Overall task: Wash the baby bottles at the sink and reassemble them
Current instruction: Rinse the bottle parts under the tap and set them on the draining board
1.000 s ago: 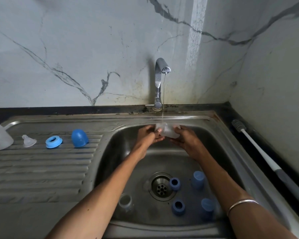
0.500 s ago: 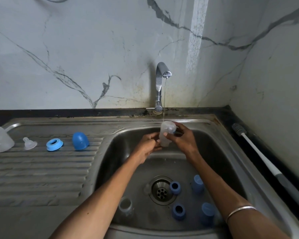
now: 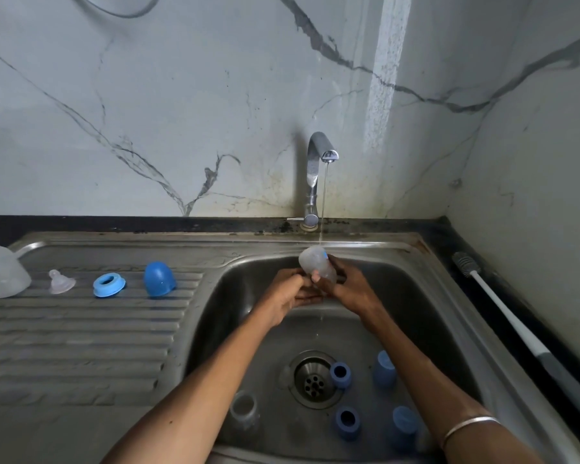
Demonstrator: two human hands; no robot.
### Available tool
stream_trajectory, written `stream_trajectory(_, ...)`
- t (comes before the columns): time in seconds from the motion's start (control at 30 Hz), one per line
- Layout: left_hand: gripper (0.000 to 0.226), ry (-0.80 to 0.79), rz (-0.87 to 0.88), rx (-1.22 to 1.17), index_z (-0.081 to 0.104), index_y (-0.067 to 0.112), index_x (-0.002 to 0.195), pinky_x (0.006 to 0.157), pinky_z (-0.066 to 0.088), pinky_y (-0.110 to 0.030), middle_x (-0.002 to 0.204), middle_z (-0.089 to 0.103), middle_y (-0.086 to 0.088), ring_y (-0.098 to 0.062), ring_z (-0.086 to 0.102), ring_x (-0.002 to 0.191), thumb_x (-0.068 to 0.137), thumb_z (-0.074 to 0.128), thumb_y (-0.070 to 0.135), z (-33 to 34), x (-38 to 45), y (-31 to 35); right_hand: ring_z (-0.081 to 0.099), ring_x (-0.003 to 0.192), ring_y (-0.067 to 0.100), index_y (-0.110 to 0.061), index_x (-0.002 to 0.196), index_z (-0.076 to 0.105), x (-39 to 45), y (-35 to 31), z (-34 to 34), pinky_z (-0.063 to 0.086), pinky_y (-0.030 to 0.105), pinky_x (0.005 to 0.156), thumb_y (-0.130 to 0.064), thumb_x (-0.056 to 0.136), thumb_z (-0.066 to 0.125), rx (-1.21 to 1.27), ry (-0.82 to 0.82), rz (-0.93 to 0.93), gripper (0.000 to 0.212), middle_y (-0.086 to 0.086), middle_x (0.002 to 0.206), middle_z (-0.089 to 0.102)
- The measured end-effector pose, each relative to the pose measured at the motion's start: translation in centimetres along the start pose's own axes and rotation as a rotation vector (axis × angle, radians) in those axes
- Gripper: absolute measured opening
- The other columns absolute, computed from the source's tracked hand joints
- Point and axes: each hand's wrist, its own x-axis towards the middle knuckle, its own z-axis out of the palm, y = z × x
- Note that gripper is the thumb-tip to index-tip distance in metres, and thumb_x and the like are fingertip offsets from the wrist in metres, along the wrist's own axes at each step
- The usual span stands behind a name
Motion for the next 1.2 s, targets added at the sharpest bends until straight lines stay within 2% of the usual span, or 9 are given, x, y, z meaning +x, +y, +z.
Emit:
stream_trajectory(0.13, 0.03, -0.006, -0.033, -0.134, 0.058, 0.002, 0.126, 0.082, 0.061, -0.041, 0.119, 0.069, -0.024, -0.036, 0.071, 0.103, 0.097, 0.061, 0.011, -0.2, 0.5, 0.0, 0.054, 0.111, 0.011, -0.024, 0.141, 0.048, -0.1, 0.0, -0.3, 0.046, 0.016, 0.08, -0.035, 0.079, 0.079, -0.022, 0.011, -0.004, 0.069, -0.004, 0.126, 0.055)
stream_trajectory(0.27, 0.074, 0.097, 0.133, 0.124, 0.037, 0.028, 0.15, 0.093, 0.057, -0.044, 0.133, 0.062, -0.001, -0.025, 0.065, 0.114, 0.087, 0.075, 0.015, -0.8, 1.1, -0.2, 0.055, 0.105, 0.01, -0.02, 0.129, 0.052, -0.1, -0.1, -0.4, 0.044, 0.011, 0.072, -0.03, 0.074, 0.084, -0.049, 0.065, -0.011, 0.064, -0.003, 0.123, 0.056)
stream_trajectory(0.33, 0.089, 0.14, 0.266, 0.246, 0.026, 0.039, 0.155, 0.091, 0.057, -0.03, 0.134, 0.046, 0.013, -0.013, 0.053, 0.12, 0.086, 0.077, 0.015, -1.0, 1.0, -0.1, 0.056, 0.102, 0.009, -0.019, 0.125, 0.054, -0.1, -0.2, -0.5, 0.044, 0.01, 0.068, -0.028, 0.074, 0.084, -0.044, 0.078, -0.007, 0.06, -0.004, 0.12, 0.057)
stream_trajectory(0.5, 0.054, 0.115, 0.401, 0.554, 0.055, 0.026, 0.139, 0.089, 0.054, -0.02, 0.136, 0.058, -0.001, -0.01, 0.056, 0.111, 0.089, 0.073, 0.016, -1.3, 1.5, -0.1, 0.059, 0.103, 0.009, -0.022, 0.122, 0.056, 0.0, -0.2, -0.4, 0.046, 0.011, 0.07, -0.026, 0.071, 0.086, -0.005, 0.169, -0.029, 0.059, -0.007, 0.114, 0.059)
stream_trajectory(0.63, 0.052, 0.177, 0.447, 0.725, 0.062, 0.016, 0.128, 0.072, 0.04, 0.001, 0.119, 0.066, 0.002, -0.005, 0.059, 0.102, 0.08, 0.083, 0.017, -1.2, 1.5, -0.6, 0.06, 0.102, 0.006, -0.019, 0.125, 0.057, 0.1, -0.1, -0.1, 0.047, 0.012, 0.077, -0.022, 0.076, 0.082, 0.037, 0.187, -0.059, 0.055, -0.004, 0.118, 0.064)
stream_trajectory(0.73, 0.055, 0.156, 0.474, 0.699, 0.063, 0.013, 0.128, 0.074, 0.043, 0.002, 0.116, 0.071, -0.002, -0.006, 0.066, 0.098, 0.077, 0.084, 0.01, -0.9, 1.5, -0.9, 0.06, 0.106, 0.006, -0.02, 0.127, 0.059, 0.4, 0.6, 0.3, 0.046, 0.012, 0.08, -0.026, 0.081, 0.077, -0.027, 0.125, -0.071, 0.049, -0.002, 0.122, 0.065)
stream_trajectory(0.87, 0.048, 0.17, 0.46, 0.629, 0.066, 0.015, 0.125, 0.075, 0.049, -0.003, 0.105, 0.071, 0.006, 0.018, 0.061, 0.079, 0.08, 0.084, 0.018, -0.8, 1.6, -1.0, 0.06, 0.108, 0.006, -0.02, 0.131, 0.058, 0.8, 1.1, 0.2, 0.048, 0.015, 0.085, -0.029, 0.082, 0.076, -0.029, 0.103, -0.048, 0.053, -0.002, 0.124, 0.064)
stream_trajectory(1.13, 0.046, 0.147, 0.457, 0.624, 0.067, 0.017, 0.124, 0.084, 0.053, -0.012, 0.112, 0.073, 0.002, 0.003, 0.066, 0.09, 0.08, 0.082, 0.015, -0.7, 1.6, -1.0, 0.059, 0.11, 0.009, -0.022, 0.132, 0.057, 1.0, 1.3, 0.2, 0.044, 0.013, 0.079, -0.033, 0.082, 0.075, -0.039, 0.089, -0.026, 0.054, -0.005, 0.125, 0.062)
stream_trajectory(1.2, 0.049, 0.139, 0.448, 0.619, 0.065, 0.015, 0.125, 0.079, 0.05, -0.006, 0.113, 0.072, 0.001, 0.004, 0.065, 0.089, 0.08, 0.082, 0.012, -0.7, 1.5, -1.0, 0.059, 0.11, 0.009, -0.024, 0.131, 0.057, 0.9, 1.2, 0.2, 0.044, 0.014, 0.08, -0.031, 0.082, 0.076, -0.044, 0.087, -0.041, 0.053, -0.004, 0.125, 0.063)
